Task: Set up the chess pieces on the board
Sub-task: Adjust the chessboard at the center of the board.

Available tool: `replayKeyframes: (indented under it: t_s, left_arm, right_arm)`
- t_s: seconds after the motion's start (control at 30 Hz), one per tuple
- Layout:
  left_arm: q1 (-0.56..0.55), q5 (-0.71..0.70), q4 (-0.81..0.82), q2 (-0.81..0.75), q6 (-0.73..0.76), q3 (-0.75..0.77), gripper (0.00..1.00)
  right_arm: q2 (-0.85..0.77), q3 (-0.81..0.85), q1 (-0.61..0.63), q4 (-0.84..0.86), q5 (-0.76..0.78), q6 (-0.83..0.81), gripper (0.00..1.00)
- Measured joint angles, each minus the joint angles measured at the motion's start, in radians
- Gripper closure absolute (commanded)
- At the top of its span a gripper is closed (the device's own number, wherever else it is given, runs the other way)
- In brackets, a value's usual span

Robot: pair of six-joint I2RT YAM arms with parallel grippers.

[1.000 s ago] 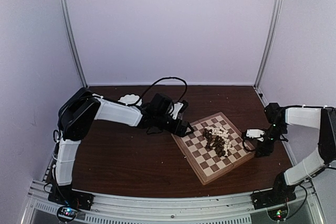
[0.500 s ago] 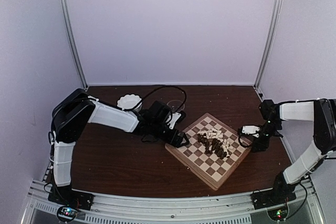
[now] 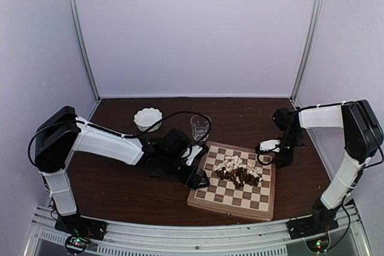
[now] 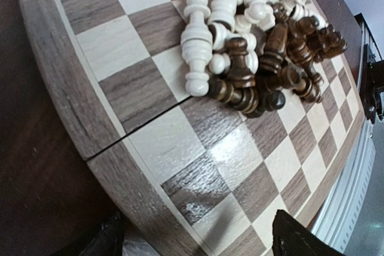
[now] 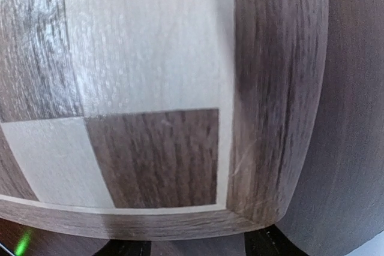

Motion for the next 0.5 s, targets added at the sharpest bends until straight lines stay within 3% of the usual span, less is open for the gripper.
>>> replayKeyframes:
  t_s: [0.2,0.5]
  left_arm:
    - [-0.049,-0.027,-0.011,-0.049,-0.048,-0.094,0.16]
    - [-0.069,-0.14,-0.071,-0.223,-0.074,-0.229,0.16]
  right_arm:
    - [0.053,0.069,0.099,-0.002,0.007,0.036,0.46]
    - [0.14,0.238,0.183,0.0,-0.141,0.141,0.47]
